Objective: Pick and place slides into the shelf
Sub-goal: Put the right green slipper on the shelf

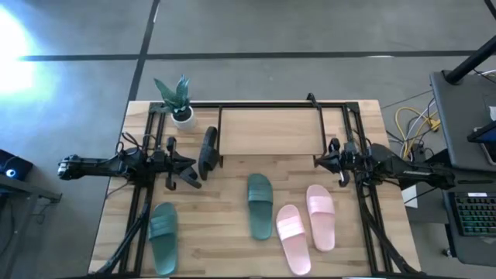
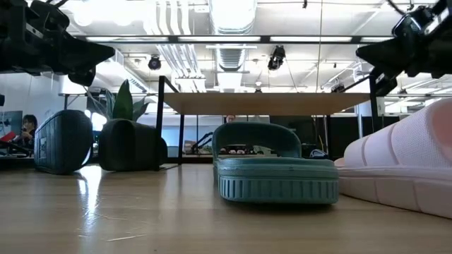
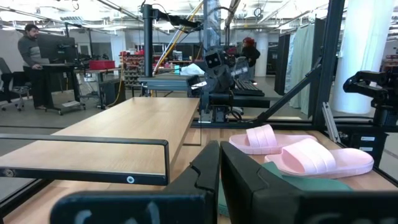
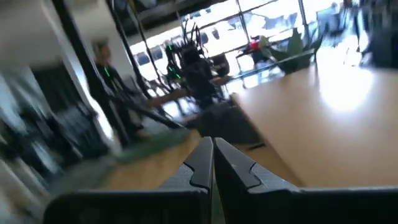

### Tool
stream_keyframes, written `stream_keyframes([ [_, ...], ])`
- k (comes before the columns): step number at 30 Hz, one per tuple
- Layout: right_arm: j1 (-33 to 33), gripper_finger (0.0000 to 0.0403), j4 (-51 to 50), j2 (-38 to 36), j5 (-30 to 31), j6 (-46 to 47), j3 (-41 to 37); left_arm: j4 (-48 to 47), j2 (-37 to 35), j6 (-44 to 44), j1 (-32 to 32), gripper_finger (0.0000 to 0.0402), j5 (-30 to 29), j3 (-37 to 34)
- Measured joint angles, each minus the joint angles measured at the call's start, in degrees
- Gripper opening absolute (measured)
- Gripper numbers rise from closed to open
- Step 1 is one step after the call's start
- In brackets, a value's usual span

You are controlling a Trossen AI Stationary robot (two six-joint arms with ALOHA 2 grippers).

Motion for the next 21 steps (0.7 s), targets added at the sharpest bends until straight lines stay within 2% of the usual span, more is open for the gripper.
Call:
stream_keyframes([
  [5,0.02,0.0009,2.66,0.00,2.40,28.59,0.00,0.00,0.00,0.01,0.00,0.0000,0.02,0.00],
  [7,0.05,0.0009,4.57,0.00,4.73,32.87,0.00,0.00,0.00,0.02,0.00,0.0000,0.02,0.00],
  [11,0.52,0.0009,18.23,1.42,7.75,29.29,-0.07,0.00,0.00,0.00,0.00,0.0000,0.02,0.00],
  [16,1.62,0.0009,38.86,5.40,3.94,23.08,0.02,0.00,0.00,0.00,0.00,0.0000,0.02,0.00],
  [18,2.48,0.0009,43.26,7.58,1.73,22.62,0.19,0.02,0.00,0.02,0.00,0.0000,0.00,0.00],
  [21,4.03,0.0009,42.78,11.74,-0.61,22.89,2.48,0.94,0.00,0.02,0.00,0.0000,-1.16,0.00],
])
